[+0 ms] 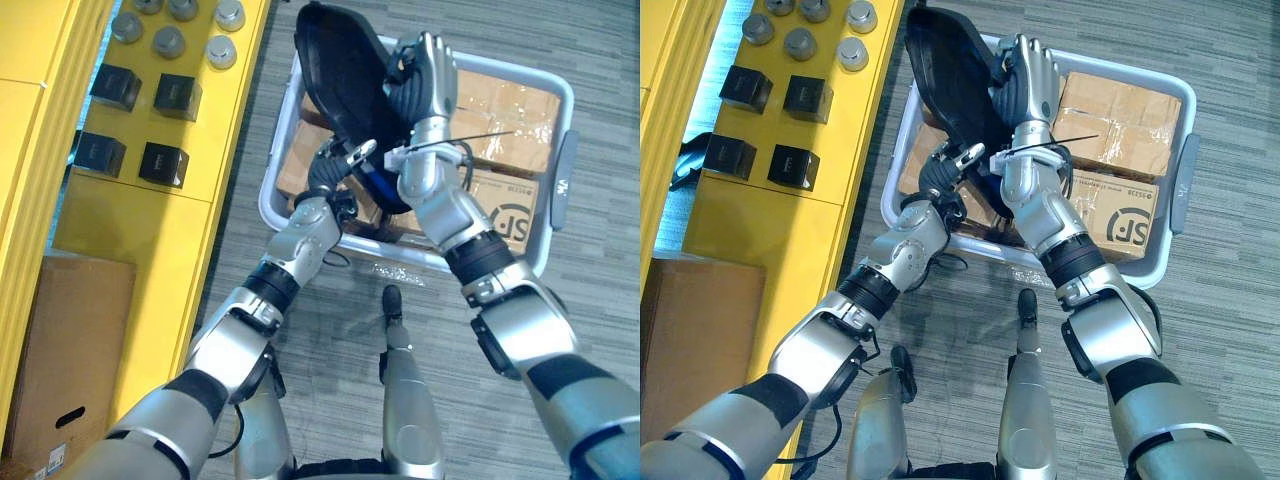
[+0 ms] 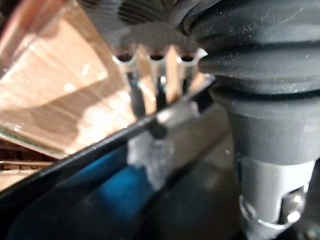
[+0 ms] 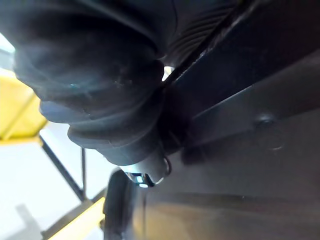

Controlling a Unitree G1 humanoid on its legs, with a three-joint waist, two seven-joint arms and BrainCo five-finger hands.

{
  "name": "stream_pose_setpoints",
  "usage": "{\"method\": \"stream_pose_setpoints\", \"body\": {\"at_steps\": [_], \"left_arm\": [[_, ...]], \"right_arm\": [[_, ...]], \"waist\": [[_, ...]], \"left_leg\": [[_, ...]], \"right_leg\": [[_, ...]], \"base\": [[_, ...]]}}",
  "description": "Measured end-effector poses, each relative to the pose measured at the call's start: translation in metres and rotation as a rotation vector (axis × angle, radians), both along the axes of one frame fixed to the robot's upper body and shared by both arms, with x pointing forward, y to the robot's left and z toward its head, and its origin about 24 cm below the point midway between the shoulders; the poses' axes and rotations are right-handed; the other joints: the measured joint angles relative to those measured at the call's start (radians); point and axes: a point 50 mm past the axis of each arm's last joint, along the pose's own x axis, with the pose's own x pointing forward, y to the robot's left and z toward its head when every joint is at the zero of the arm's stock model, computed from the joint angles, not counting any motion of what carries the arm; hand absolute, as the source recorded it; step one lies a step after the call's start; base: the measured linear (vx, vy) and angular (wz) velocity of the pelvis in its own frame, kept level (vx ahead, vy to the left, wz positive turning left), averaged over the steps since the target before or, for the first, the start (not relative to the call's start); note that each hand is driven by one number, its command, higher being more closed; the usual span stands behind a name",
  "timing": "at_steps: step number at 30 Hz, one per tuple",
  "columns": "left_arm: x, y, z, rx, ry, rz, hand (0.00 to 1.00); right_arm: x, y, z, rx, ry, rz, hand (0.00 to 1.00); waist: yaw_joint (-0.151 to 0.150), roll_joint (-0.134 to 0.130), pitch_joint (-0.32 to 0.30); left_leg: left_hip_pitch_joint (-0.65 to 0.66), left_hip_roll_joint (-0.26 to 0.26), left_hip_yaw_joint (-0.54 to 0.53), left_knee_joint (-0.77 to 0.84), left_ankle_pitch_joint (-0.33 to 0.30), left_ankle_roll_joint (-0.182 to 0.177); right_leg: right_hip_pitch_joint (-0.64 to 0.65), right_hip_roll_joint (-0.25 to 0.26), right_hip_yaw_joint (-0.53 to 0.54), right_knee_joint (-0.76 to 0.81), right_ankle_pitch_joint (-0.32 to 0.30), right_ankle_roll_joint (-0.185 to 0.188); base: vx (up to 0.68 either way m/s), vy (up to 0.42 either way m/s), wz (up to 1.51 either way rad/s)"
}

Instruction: Walk over and take plastic housings, then place them on the shelf

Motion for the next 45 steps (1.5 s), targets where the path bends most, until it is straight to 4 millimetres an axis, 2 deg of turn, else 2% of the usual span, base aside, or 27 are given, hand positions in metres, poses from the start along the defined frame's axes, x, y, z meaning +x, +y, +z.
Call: {"method": "stream_pose_setpoints", "body": {"at_steps": [4,15,16,18,23,27,31,40,45], "left_arm": [[-0.002,-0.004,0.003,-0.06,-0.012,0.001,0.0],[-0.003,-0.002,-0.003,-0.06,0.034,0.067,0.0],[-0.003,-0.002,-0.004,-0.058,0.036,0.069,1.0],[-0.003,-0.001,-0.007,-0.038,0.035,0.077,1.0],[-0.003,0.002,-0.012,-0.063,0.043,0.076,1.0],[-0.004,0.001,-0.008,-0.22,0.001,0.016,1.0],[-0.005,0.003,-0.008,-0.366,-0.038,-0.03,1.0],[-0.008,0.015,-0.026,-0.565,-0.109,-0.101,1.0],[-0.009,0.018,-0.032,-0.584,-0.131,-0.118,1.0]], "right_arm": [[-0.001,0.006,-0.001,0.011,-0.004,0.014,1.0],[-0.002,0.013,-0.01,-0.002,0.022,0.026,1.0],[-0.002,0.013,-0.012,-0.002,0.025,0.026,1.0],[-0.001,0.013,-0.016,0.001,0.036,0.026,1.0],[-0.003,0.015,-0.016,0.043,0.044,0.053,1.0],[-0.007,0.015,-0.013,0.068,0.013,0.059,1.0],[-0.017,0.024,-0.008,0.118,-0.037,0.105,1.0],[-0.025,0.035,-0.015,0.16,-0.027,0.164,1.0],[-0.027,0.035,-0.019,0.167,-0.019,0.171,1.0]], "waist": [[-0.004,0.0,0.0],[-0.007,-0.002,0.0],[-0.007,-0.002,0.0],[-0.009,-0.003,0.0],[-0.017,-0.029,-0.001],[-0.018,-0.03,-0.001],[-0.02,-0.03,-0.001],[-0.021,-0.03,-0.001],[-0.024,-0.031,0.0]], "left_leg": [[-0.001,0.001,0.001,0.002,-0.006,0.0],[0.0,0.002,0.002,0.003,-0.009,0.0],[0.0,0.003,0.002,0.004,-0.01,0.0],[-0.001,0.005,0.002,0.012,-0.015,0.001],[0.0,0.006,0.002,0.012,-0.016,0.001],[0.001,0.006,0.003,0.012,-0.016,0.001],[0.002,0.006,0.005,0.011,-0.016,0.001],[0.027,0.006,0.035,0.01,-0.022,0.007],[0.035,0.006,0.043,0.011,-0.028,0.01]], "right_leg": [[0.001,0.001,0.001,-0.001,0.0,0.0],[0.002,0.002,0.001,-0.002,0.0,0.0],[0.003,0.002,0.001,-0.002,0.0,0.0],[0.006,0.004,0.001,-0.003,0.0,0.0],[0.006,0.004,0.002,-0.004,0.0,0.0],[0.006,0.005,0.002,-0.004,0.0,0.0],[0.006,0.005,0.004,-0.004,0.0,0.0],[0.008,0.005,0.03,-0.004,0.0,0.001],[0.01,0.005,0.037,-0.004,0.0,0.002]], "base": [[-0.01,0.017,-0.01],[-0.01,0.022,0.0],[-0.03,0.032,-0.02],[-0.01,0.019,-0.01],[-0.01,0.015,0.0],[0.0,0.0,0.0],[0.0,0.0,0.0],[0.0,0.009,-0.07],[-0.01,0.026,-0.05]]}}
